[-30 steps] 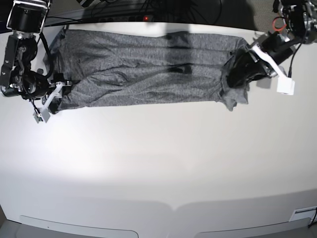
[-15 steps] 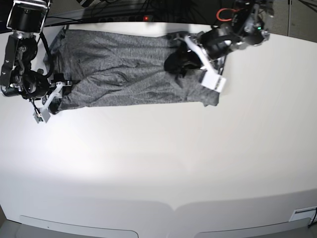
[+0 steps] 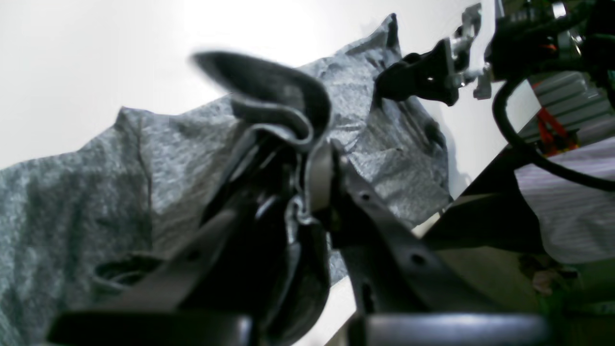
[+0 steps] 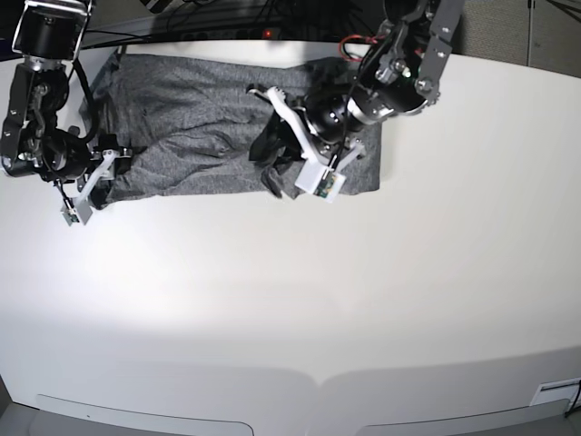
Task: Fold the T-shirt properly
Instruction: 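Fold the strip's end with the left gripper toward the right gripper, then open the left gripper and press the folded layer flat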
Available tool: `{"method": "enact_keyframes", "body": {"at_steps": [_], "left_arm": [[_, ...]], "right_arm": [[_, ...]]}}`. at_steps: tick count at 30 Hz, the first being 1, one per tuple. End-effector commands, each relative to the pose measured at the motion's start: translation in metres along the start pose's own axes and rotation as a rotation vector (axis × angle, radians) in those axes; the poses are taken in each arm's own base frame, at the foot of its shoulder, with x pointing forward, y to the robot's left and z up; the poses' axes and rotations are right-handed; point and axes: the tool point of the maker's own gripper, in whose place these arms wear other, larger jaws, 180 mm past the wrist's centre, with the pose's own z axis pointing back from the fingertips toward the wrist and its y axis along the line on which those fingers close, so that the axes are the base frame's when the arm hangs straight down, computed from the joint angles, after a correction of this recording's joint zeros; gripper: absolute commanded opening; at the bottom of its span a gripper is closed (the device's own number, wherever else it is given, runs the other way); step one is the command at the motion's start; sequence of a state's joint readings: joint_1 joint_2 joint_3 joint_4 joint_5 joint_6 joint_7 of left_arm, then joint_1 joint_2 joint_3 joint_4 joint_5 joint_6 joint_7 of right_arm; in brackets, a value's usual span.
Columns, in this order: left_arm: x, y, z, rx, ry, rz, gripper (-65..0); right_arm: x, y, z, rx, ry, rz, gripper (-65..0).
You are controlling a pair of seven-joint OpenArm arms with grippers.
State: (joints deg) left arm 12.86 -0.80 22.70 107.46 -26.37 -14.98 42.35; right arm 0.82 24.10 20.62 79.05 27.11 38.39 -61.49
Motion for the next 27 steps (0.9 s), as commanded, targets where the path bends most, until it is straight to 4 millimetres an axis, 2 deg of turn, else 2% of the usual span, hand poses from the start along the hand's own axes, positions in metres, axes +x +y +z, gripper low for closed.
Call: {"method": "enact_keyframes", "body": {"at_steps": [1,2,5,6,7,10,12,14,16,21,23,27], "left_arm": [[0.016,-0.008,0.000,-0.028,-0.055,-0.006,-65.0],[0.017,-0.009,0.000,-0.033,-0.061,-0.002,-65.0],[0.021,-0.016,0.000,-0.068,-0.083,0.034,-44.3],[0.023,-0.020,0.000,-0.088,-0.090,0.042,-40.3],[0.024,-0.027,0.000,-0.125,-0.097,0.035,-38.9],[0.033,-0.047,0.005,-0.240,-0.145,0.032,-38.9],[0.039,-0.047,0.006,-0.243,-0.170,0.030,-38.9],[0.038,-0.042,0.004,-0.214,-0.155,-0.011,-38.9],[0.029,-0.029,0.001,-0.155,-0.086,-0.094,-38.9],[-0.012,0.013,0.005,0.033,0.125,-0.275,-39.0],[-0.020,0.018,0.009,0.052,0.141,-0.287,-39.0],[-0.024,0.017,0.012,0.050,0.102,-0.281,-39.0]], "right_arm": [[0.014,-0.007,0.008,-0.017,-0.039,0.016,-35.7],[0.014,-0.007,0.008,-0.017,-0.040,0.015,-35.7],[0.014,-0.007,0.008,-0.017,-0.040,0.016,-35.7],[0.014,-0.007,0.008,-0.017,-0.040,0.015,-35.7],[0.014,-0.007,0.008,-0.017,-0.040,0.015,-35.7],[0.014,-0.007,0.008,-0.017,-0.040,0.016,-35.7],[0.014,-0.007,0.008,-0.017,-0.040,0.015,-35.7],[0.014,-0.007,0.008,-0.017,-0.039,0.016,-35.7],[0.014,-0.007,0.008,-0.018,-0.039,0.016,-35.7],[0.014,-0.007,0.008,-0.017,-0.040,0.016,-35.7],[0.015,-0.007,0.008,-0.017,-0.042,0.016,-35.7],[0.016,-0.007,0.008,-0.017,-0.049,0.016,-35.7]]}}
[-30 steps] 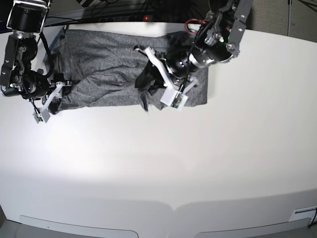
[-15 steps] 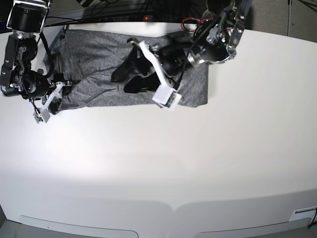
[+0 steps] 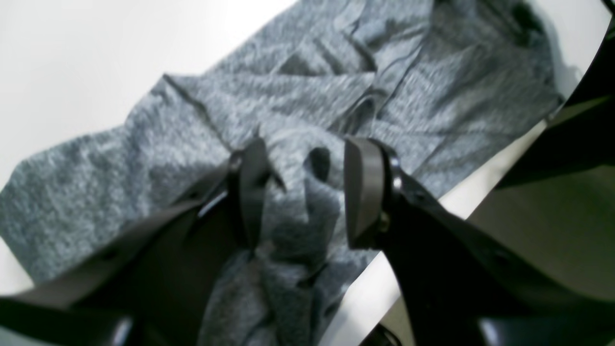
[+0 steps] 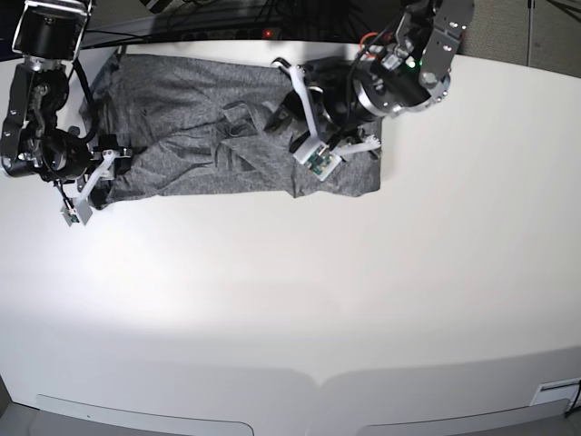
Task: Fold the T-shirt properly
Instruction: 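Open the left gripper and press the folded layer flat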
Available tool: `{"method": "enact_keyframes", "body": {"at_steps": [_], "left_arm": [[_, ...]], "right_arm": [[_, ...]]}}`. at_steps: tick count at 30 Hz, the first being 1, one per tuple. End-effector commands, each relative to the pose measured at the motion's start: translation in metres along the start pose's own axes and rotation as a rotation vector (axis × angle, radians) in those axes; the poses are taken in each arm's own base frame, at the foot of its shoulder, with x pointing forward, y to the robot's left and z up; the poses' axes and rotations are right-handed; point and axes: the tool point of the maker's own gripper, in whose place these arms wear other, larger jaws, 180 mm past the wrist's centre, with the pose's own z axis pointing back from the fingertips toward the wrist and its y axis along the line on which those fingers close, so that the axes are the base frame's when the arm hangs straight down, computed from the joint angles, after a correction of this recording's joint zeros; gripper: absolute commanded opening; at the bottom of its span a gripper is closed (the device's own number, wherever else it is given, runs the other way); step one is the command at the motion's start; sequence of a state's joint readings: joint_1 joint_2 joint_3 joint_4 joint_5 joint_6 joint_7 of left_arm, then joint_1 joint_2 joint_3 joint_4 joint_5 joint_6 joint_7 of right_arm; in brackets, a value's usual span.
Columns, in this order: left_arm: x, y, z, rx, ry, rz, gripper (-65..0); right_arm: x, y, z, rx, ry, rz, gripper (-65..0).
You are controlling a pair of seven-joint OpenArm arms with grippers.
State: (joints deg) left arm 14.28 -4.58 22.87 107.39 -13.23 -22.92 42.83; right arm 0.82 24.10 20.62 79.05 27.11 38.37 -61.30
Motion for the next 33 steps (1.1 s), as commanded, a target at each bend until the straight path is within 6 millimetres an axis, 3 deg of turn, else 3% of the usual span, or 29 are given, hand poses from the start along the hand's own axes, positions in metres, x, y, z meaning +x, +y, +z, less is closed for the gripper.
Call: {"method": "enact_keyframes", "body": {"at_steps": [1,5,11,17,20,26,30,31,33], "left_arm": [[0.010,-0.002,0.001,0.002,-0.038,-0.016,-39.0],[0.001,0.001,0.002,0.032,-0.007,-0.042,-39.0],[0.004,0.008,0.002,0.072,-0.025,-0.047,-40.8],[0.003,0.004,0.001,0.055,-0.016,-0.037,-63.9],[0.001,-0.014,-0.001,-0.017,-0.008,-0.042,-65.0],[0.005,-0.081,0.001,-0.310,-0.029,-0.037,-65.0],[-0.003,-0.101,0.002,-0.377,0.009,-0.052,-65.0],[-0.004,-0.103,0.002,-0.382,0.014,-0.055,-63.9],[-0.004,-0.102,0.002,-0.377,0.015,-0.060,-54.1]], "right_arm": [[0.016,-0.007,0.008,-0.017,-0.045,0.017,-35.7],[0.015,-0.007,0.008,-0.017,-0.043,0.016,-35.7],[0.015,-0.007,0.008,-0.017,-0.041,0.016,-35.7],[0.014,-0.007,0.008,-0.017,-0.034,0.017,-35.7],[0.014,-0.007,0.008,-0.017,-0.038,0.016,-35.7],[0.014,-0.008,0.008,-0.018,-0.037,0.017,-35.7],[0.014,-0.009,0.009,-0.022,-0.037,0.018,-35.7],[0.014,-0.010,0.009,-0.023,-0.036,0.019,-35.7],[0.014,-0.010,0.009,-0.023,-0.036,0.019,-35.7]]}}
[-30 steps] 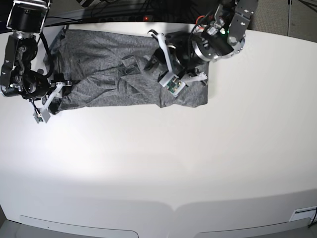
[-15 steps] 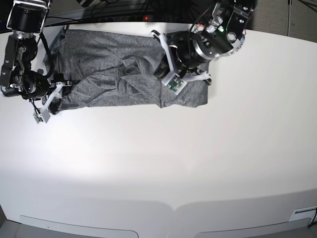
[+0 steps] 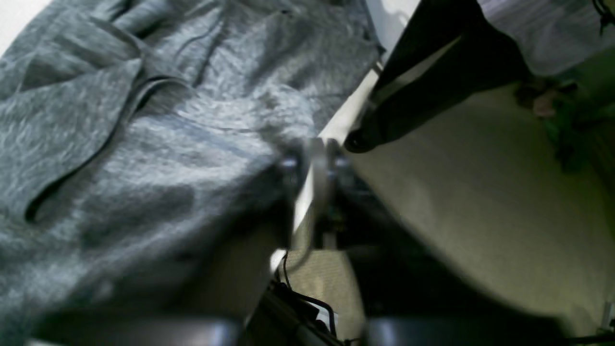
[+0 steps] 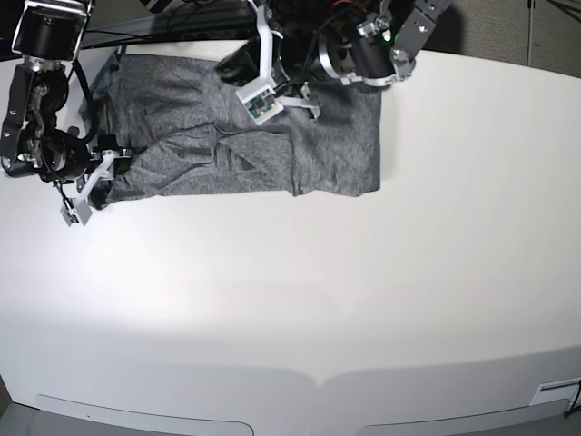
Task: Fold the T-shirt properly
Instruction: 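Open the left gripper and press the folded layer flat, then smooth the folded layer with the left gripper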
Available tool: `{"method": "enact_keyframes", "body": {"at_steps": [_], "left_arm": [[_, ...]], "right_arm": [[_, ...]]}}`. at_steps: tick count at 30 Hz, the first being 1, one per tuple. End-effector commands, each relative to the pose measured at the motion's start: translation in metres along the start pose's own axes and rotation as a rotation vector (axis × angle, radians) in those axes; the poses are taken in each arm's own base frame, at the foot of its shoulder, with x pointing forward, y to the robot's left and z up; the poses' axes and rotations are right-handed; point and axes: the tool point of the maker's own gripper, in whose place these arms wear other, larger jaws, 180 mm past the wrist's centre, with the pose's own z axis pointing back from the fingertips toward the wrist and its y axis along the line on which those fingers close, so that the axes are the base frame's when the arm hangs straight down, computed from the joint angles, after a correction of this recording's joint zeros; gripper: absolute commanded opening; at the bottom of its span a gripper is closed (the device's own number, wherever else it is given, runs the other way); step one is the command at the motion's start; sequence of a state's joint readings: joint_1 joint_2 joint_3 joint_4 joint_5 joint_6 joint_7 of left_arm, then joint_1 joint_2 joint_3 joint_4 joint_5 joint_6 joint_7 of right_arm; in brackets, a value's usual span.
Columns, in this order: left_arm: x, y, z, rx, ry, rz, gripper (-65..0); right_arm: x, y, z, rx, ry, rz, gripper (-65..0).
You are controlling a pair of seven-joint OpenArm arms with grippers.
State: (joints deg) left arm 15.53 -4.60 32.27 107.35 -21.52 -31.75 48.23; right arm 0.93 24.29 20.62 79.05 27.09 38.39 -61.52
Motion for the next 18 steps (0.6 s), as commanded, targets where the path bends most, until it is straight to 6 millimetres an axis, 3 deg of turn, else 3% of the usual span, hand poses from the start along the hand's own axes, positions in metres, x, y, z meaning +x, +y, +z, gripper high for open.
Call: {"method": "enact_keyframes", "body": {"at_steps": [1,3,8,10,15,18], "left_arm": [[0.015,-0.004,0.001,-0.016,-0.052,-0.010,-48.7],[0.018,-0.003,0.001,-0.015,-0.065,-0.012,-40.6],[0.028,0.005,0.002,0.033,-0.122,-0.055,-39.4],[0.027,0.022,0.004,0.126,-0.107,-0.085,-39.4],[0.016,0.087,0.024,0.511,-0.018,-0.139,-42.7],[0.015,0.097,0.030,0.575,-0.006,-0.148,-47.3]], "right_arm": [[0.014,-0.008,0.009,-0.020,-0.039,0.017,-35.7],[0.014,-0.008,0.009,-0.019,-0.038,0.017,-35.7],[0.014,-0.008,0.009,-0.019,-0.038,0.017,-35.7],[0.014,-0.008,0.009,-0.020,-0.037,0.017,-35.7],[0.013,-0.010,0.009,-0.023,-0.034,0.018,-35.7],[0.013,-0.010,0.010,-0.024,-0.034,0.018,-35.7]]}}
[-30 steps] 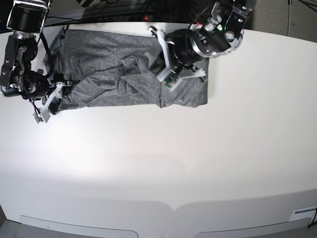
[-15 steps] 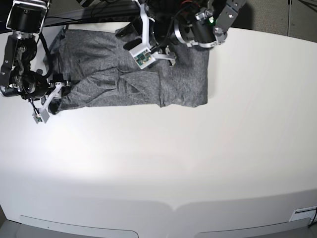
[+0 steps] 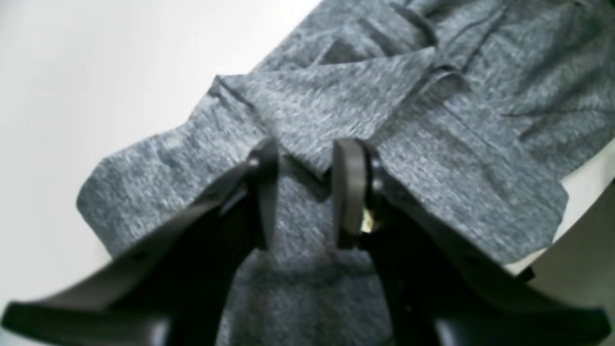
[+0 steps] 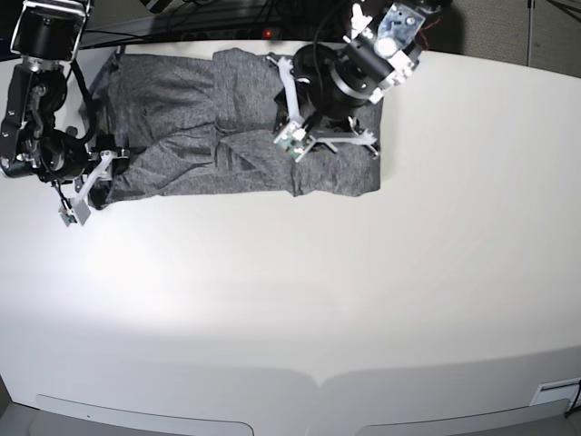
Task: Fold the T-shirt properly
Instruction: 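Smooth the folded layer with the left gripper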
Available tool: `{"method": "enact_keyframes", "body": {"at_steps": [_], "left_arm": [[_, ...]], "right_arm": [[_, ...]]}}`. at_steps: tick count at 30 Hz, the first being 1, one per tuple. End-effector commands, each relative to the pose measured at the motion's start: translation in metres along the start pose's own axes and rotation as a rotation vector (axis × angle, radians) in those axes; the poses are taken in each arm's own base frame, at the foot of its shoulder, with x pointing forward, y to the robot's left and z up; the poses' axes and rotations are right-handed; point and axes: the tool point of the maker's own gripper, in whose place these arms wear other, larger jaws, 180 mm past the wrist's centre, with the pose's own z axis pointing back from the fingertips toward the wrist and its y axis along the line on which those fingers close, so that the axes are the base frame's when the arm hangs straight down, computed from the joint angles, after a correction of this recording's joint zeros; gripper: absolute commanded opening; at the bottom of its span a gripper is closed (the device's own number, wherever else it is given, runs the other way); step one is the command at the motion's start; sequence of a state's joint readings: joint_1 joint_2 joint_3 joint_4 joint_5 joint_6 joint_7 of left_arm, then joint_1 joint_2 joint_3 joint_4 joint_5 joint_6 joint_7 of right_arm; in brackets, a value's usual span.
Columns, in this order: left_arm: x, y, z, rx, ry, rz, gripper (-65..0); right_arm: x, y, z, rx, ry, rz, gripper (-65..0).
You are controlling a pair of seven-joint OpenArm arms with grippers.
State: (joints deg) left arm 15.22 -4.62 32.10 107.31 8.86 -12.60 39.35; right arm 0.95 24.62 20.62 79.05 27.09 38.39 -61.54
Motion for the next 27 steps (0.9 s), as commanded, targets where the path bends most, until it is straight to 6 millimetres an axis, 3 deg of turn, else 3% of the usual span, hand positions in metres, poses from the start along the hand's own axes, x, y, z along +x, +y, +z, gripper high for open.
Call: {"method": "enact_keyframes", "body": {"at_steps": [1,11,27], "left_arm": [[0.013,-0.001,0.001,-0.005,-0.047,0.002,-47.2],[-0.033,-0.010,-0.024,-0.015,0.034,-0.029,-47.2],[0.006,0.001,-0.034,0.004,-0.056,-0.032,-47.2]], "right_arm": [[0.013,-0.008,0.008,-0.019,-0.036,0.015,-35.7],[0.011,-0.008,0.008,-0.019,-0.024,0.015,-35.7],[0.011,-0.008,0.008,-0.019,-0.020,0.015,-35.7]]}}
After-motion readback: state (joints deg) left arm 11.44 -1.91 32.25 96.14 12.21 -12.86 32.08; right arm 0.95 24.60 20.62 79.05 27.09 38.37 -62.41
